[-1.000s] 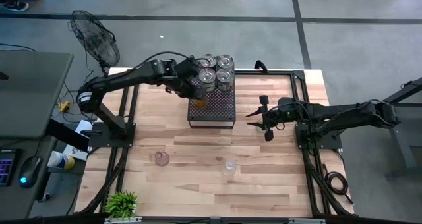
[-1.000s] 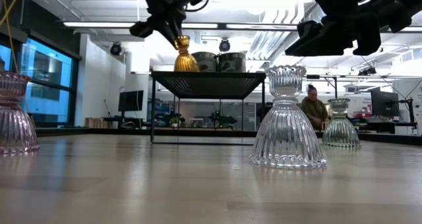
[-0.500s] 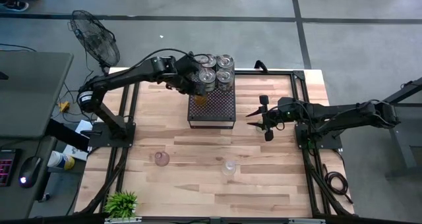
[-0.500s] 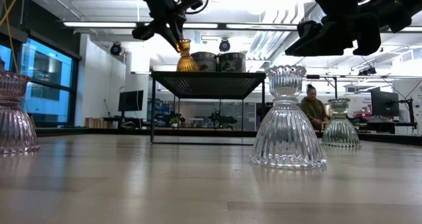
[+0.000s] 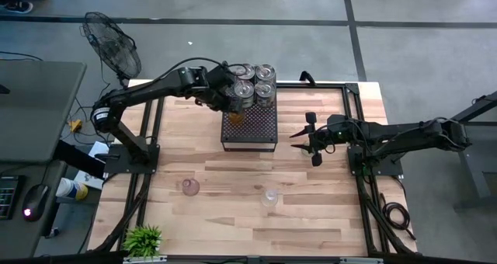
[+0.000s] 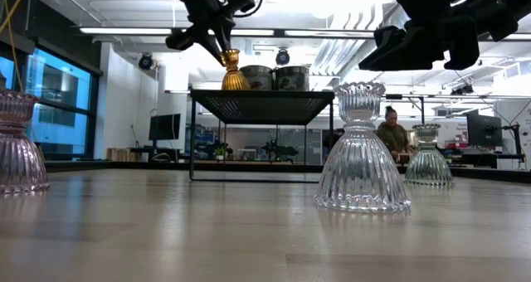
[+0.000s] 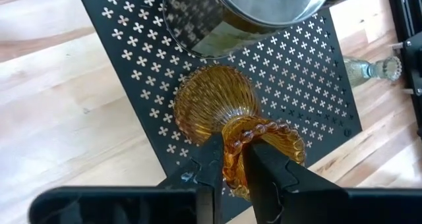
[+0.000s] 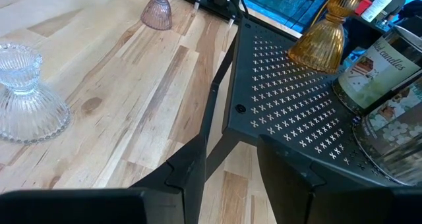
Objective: Pick & Place candle stick holders
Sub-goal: Put the brown candle holder on the black shelf
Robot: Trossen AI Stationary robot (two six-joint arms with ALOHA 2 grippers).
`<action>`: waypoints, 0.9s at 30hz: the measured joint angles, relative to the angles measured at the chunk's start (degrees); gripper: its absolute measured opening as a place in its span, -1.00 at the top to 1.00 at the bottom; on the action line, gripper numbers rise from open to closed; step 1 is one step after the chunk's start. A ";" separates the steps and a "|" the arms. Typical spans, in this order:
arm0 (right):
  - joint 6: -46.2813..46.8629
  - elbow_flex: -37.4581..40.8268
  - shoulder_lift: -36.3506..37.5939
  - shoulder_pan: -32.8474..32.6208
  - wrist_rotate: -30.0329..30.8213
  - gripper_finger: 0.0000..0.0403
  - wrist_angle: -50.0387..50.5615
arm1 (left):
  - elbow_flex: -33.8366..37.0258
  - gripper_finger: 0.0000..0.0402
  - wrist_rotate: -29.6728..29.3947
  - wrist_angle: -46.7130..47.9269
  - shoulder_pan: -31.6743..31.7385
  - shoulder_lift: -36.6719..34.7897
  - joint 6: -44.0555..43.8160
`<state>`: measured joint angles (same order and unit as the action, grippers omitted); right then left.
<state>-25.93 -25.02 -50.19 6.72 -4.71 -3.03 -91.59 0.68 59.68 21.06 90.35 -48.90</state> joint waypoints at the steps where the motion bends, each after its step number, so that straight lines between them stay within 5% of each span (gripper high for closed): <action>1: 0.00 0.00 0.00 0.00 0.00 0.36 0.00 | 0.00 0.76 -0.12 -0.02 0.00 0.00 0.00; 27: 0.11 0.00 0.00 0.00 0.00 0.36 0.24 | 0.02 0.78 -1.05 -2.67 -0.02 0.00 1.45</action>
<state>-25.82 -25.01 -50.19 6.72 -4.71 -2.79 -91.57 -0.38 57.01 21.04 90.35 -47.45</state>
